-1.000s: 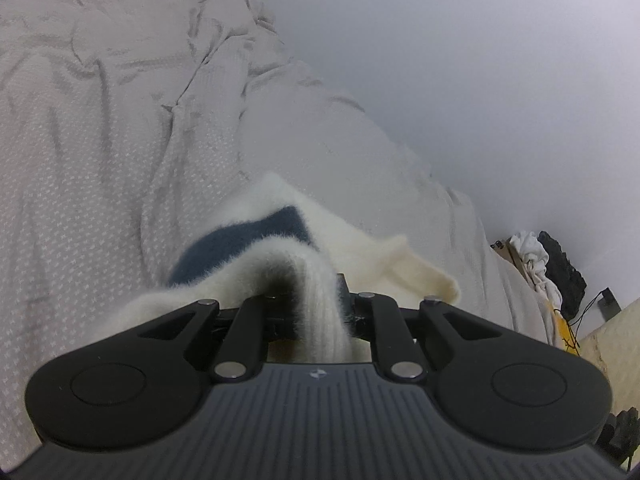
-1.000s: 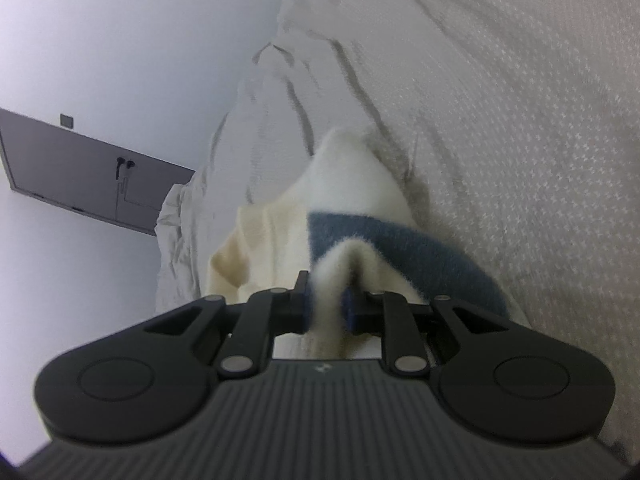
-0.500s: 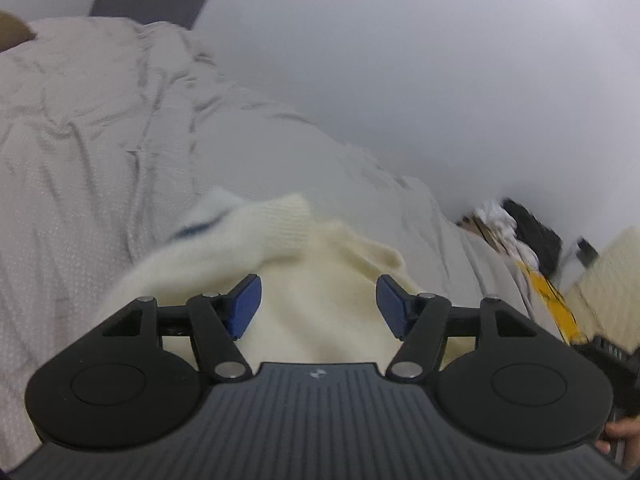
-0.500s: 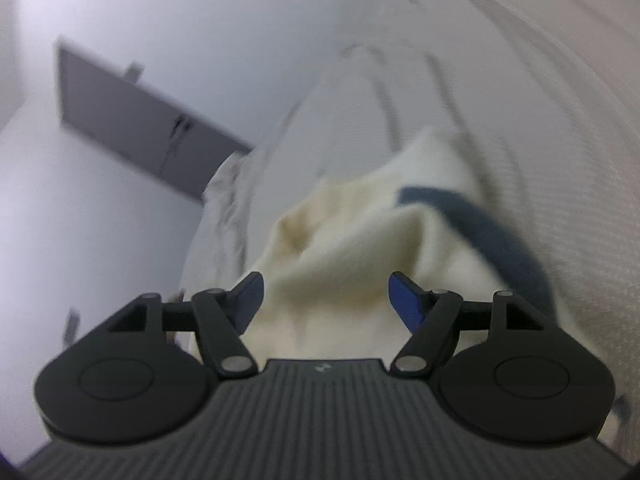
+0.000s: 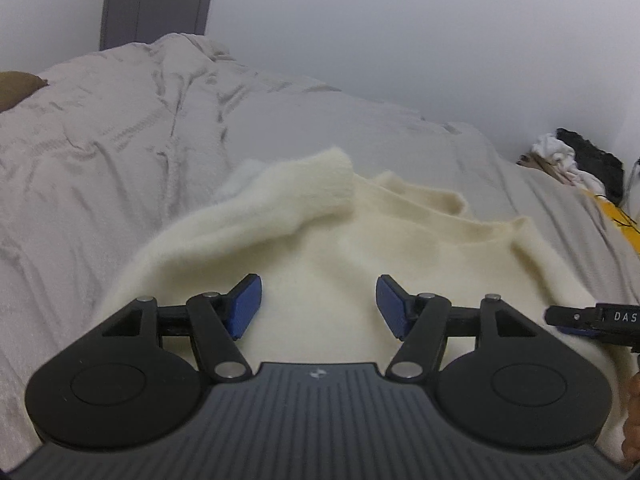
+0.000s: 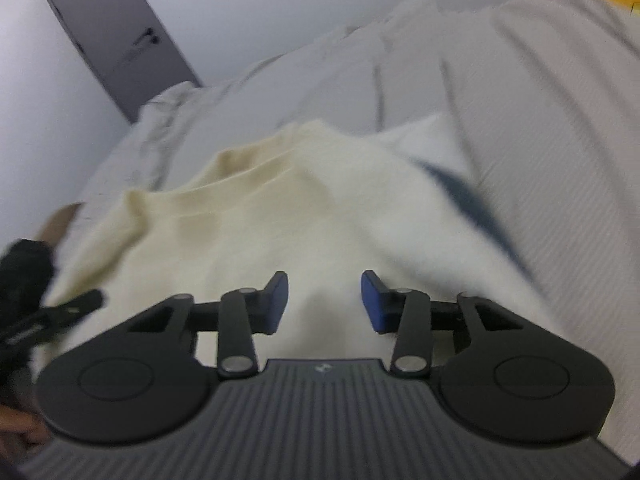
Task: Fold large clothes
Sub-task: 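Open both tools to release the folded sweater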
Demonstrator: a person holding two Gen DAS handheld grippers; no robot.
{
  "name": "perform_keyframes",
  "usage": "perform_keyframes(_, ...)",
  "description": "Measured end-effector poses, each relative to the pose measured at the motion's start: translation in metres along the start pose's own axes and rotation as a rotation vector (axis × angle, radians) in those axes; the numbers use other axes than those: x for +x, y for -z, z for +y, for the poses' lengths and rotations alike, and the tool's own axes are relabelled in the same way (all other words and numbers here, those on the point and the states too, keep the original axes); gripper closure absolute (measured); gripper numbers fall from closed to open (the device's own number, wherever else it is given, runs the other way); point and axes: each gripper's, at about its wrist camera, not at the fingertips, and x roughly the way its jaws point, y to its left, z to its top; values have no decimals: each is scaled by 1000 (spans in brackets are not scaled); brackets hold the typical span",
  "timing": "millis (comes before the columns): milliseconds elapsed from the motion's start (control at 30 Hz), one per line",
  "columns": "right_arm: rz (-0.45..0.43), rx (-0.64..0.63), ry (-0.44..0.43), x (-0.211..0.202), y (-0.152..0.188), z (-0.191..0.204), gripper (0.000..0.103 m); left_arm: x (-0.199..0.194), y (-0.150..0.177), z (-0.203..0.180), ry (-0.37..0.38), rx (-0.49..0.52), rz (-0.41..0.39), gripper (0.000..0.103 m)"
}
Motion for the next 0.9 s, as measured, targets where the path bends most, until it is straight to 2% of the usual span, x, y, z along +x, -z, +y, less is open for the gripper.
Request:
perform_keyframes(200, -59, -107, 136, 25, -25, -10, 67, 30, -19, 10, -93, 25, -16, 34)
perform_keyframes(500, -151, -155, 187, 50, -42, -22, 67, 42, -33, 22, -173, 29, -105, 35)
perform_keyframes(600, -144, -121, 179, 55, -45, -25, 67, 50, -36, 27, -184, 7, -110, 36)
perform_keyframes(767, -113, -112, 179, 72, -43, -33, 68, 67, -38, 40, -171, -49, -33, 36)
perform_keyframes(900, -118, -118, 178, 66, -44, -29, 68, 56, -39, 39, -154, -55, -51, 36)
